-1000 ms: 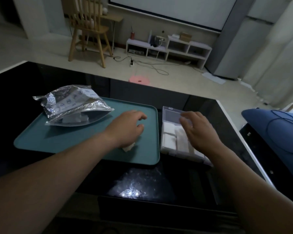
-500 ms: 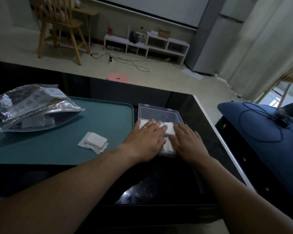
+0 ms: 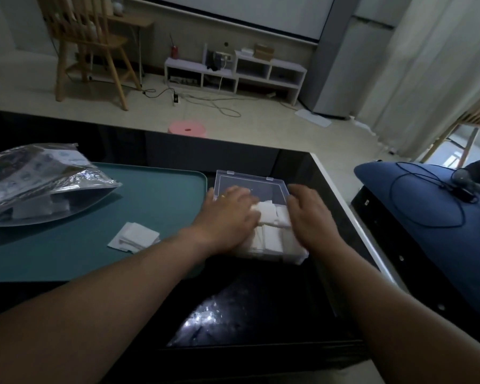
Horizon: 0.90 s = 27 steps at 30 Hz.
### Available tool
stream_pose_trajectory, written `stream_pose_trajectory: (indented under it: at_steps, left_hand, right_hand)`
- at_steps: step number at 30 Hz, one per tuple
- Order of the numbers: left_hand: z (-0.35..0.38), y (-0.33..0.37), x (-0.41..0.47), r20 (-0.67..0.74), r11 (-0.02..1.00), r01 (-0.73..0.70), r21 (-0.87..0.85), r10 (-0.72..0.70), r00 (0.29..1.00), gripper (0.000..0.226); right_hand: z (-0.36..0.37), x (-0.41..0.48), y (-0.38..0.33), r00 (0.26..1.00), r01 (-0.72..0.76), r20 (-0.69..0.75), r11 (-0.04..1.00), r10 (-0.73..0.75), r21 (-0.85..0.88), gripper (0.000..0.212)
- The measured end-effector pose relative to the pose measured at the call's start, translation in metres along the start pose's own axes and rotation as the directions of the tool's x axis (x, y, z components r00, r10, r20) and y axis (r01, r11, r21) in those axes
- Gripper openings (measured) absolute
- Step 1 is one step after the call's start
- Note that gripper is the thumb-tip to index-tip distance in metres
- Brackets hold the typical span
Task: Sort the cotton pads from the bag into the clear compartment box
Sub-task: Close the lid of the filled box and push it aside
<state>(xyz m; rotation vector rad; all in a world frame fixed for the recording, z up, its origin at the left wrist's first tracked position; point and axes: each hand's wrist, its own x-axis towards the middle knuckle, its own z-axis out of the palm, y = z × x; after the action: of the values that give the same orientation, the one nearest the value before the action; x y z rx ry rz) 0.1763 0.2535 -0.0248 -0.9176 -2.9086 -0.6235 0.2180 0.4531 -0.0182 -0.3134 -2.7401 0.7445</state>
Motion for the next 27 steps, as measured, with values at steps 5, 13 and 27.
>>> stream_pose_trajectory:
  at_steps: [5,13,27]
  left_hand:
    - [-0.031,-0.043,0.034,-0.092,0.863,0.431,-0.263,-0.468,0.879,0.036]
    - [-0.037,-0.056,0.052,0.204,0.620,0.584,-0.524,-0.574,0.793,0.029]
    - [-0.078,-0.027,0.018,0.176,0.402,0.444,-0.801,-0.551,0.816,0.048]
  right_hand:
    - [-0.012,0.050,0.017,0.915,-0.394,0.179,0.897,0.362,0.201,0.030]
    - [0.005,0.074,0.024,0.877,-0.443,0.316,0.864,0.362,0.239,0.027]
    - [-0.066,0.030,-0.014,0.905,-0.426,0.274,0.707,0.327,0.564,0.036]
